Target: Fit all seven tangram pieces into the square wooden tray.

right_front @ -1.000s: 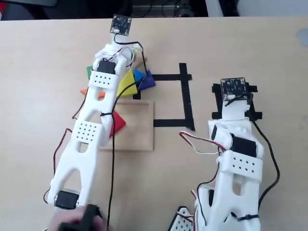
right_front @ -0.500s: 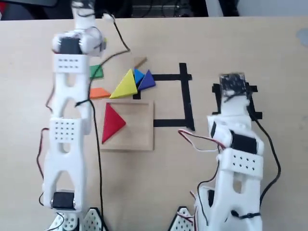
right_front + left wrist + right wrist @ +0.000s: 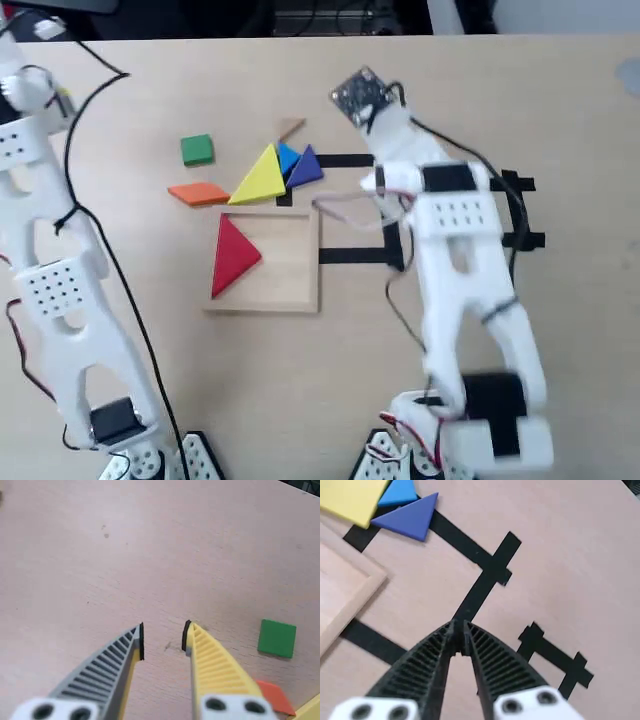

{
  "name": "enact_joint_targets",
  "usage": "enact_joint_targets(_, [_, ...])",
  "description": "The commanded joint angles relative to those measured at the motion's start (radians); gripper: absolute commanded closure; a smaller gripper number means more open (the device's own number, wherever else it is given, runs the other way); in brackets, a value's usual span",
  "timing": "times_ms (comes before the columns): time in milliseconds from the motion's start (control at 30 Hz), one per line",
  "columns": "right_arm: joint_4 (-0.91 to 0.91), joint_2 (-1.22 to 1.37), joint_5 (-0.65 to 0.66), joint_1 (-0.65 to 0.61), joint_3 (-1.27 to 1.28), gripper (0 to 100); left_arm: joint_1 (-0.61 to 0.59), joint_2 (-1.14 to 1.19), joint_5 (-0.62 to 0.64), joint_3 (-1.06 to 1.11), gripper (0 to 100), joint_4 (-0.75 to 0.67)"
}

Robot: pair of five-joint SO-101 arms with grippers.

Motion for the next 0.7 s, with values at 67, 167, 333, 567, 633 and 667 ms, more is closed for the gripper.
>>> enact_joint_targets(67, [-0.281,0.288,0.028,0.048,-0.222,98.7,-0.047,-0.054,0.012,0.088,84,0.005])
enact_joint_targets(167, [-0.519,0.389,0.026,0.058,-0.231,98.7,-0.038,-0.054,0.015,0.205,84,0.005])
enact_joint_targets(333, [-0.974,0.55,0.026,0.028,-0.214,98.7,-0.018,-0.058,0.017,0.329,84,0.005])
enact_joint_targets(567, [-1.014,0.684,-0.057,0.084,-0.3,98.7,-0.016,-0.054,0.075,0.423,84,0.005])
enact_joint_targets(633, [-0.91,0.739,-0.173,0.094,-0.421,98.7,-0.002,-0.054,0.089,0.449,84,0.005])
enact_joint_targets(667, [-0.844,0.774,-0.244,0.103,-0.501,98.7,0.005,-0.058,0.089,0.464,84,0.005])
